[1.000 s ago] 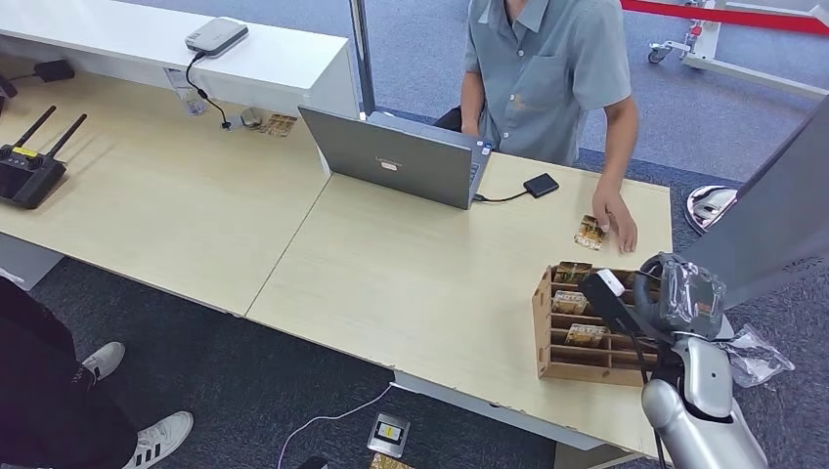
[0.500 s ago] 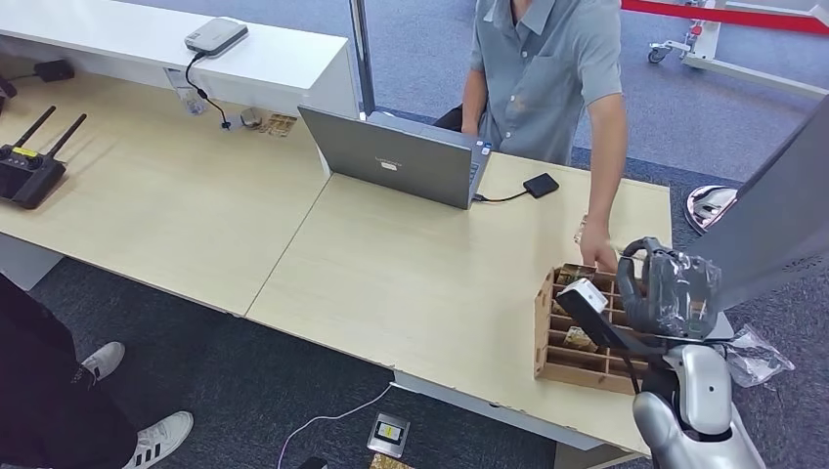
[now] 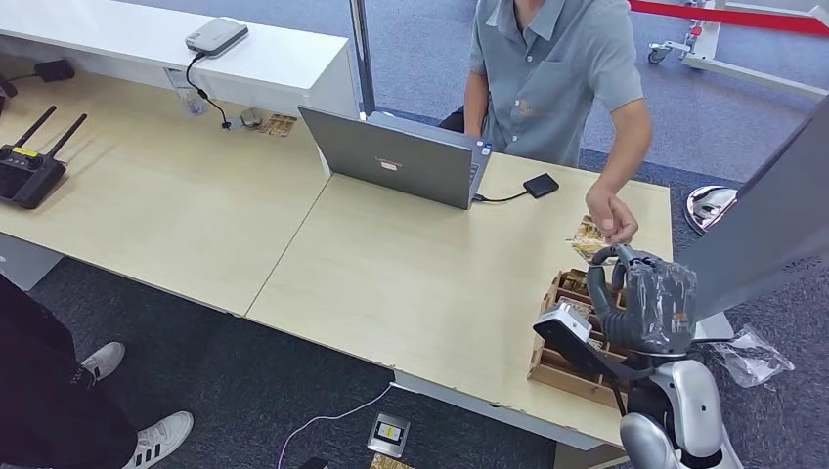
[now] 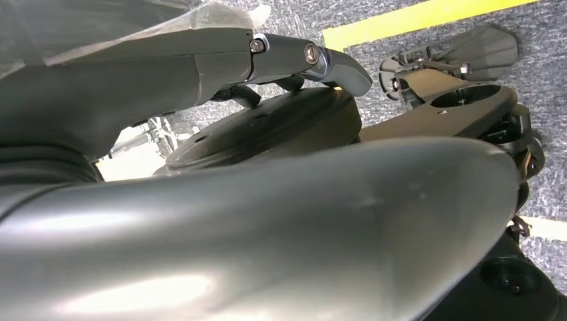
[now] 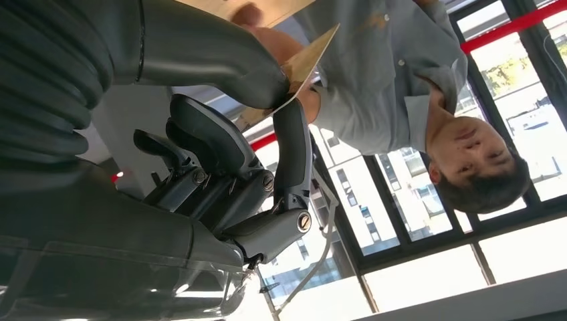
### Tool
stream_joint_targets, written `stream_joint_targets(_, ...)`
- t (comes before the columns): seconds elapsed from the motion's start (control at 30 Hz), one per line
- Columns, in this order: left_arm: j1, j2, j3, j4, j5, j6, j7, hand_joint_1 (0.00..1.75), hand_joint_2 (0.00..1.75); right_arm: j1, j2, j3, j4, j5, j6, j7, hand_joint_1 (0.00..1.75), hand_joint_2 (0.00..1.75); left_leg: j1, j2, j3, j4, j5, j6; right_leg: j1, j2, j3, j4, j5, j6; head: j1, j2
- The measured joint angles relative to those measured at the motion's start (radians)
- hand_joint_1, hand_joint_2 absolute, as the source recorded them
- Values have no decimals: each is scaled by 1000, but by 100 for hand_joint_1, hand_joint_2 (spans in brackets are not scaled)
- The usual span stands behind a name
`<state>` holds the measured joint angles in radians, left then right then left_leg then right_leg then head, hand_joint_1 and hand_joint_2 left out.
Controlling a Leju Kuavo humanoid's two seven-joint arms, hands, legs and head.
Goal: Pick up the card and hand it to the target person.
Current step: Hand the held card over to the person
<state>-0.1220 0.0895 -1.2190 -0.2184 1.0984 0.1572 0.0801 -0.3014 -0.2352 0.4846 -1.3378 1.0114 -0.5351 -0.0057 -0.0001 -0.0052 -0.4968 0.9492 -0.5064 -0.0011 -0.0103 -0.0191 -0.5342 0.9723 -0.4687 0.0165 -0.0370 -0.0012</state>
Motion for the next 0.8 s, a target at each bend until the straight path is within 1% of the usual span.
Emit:
stream_joint_targets(0.4, 0, 1, 0, 1, -11, -5, 1, 0, 0, 5, 6, 14, 24, -4, 5, 0, 175, 175, 0, 0, 0, 0, 0, 0, 0, 0, 0, 0, 0, 0, 0, 0)
stream_joint_targets(0.43, 0, 1, 0, 1, -12, -5, 0, 0, 0, 5, 6, 14, 26, -2, 5, 3, 170, 175, 0, 0, 0, 0, 0, 0, 0, 0, 0, 0, 0, 0, 0, 0)
stream_joint_targets(0.47, 0, 1, 0, 1, -13, -5, 0, 0, 0, 5, 6, 15, 29, -1, 5, 5, 158, 175, 0, 0, 0, 0, 0, 0, 0, 0, 0, 0, 0, 0, 0, 0)
stream_joint_targets(0.53, 0, 1, 0, 1, -14, -6, 0, 0, 0, 5, 6, 16, 34, 0, 5, 10, 72, 175, 0, 0, 0, 0, 0, 0, 0, 0, 0, 0, 0, 0, 0, 0)
stream_joint_targets(0.57, 0, 1, 0, 1, -14, -6, 0, 0, 0, 5, 6, 16, 36, 0, 6, 13, 33, 175, 0, 0, 0, 0, 0, 0, 0, 0, 0, 0, 0, 0, 0, 0)
stream_joint_targets(0.6, 0, 1, 0, 1, -15, -6, 0, 0, 0, 5, 6, 17, 38, 1, 8, 17, 0, 175, 0, 0, 0, 0, 0, 0, 0, 0, 0, 0, 0, 0, 0, 0)
stream_joint_targets(0.8, 0, 1, 0, 1, -15, -6, 0, 0, 0, 5, 7, 20, 48, -1, 34, 33, 0, 175, 0, 0, 0, 0, 0, 0, 0, 0, 0, 0, 0, 0, 0, 0)
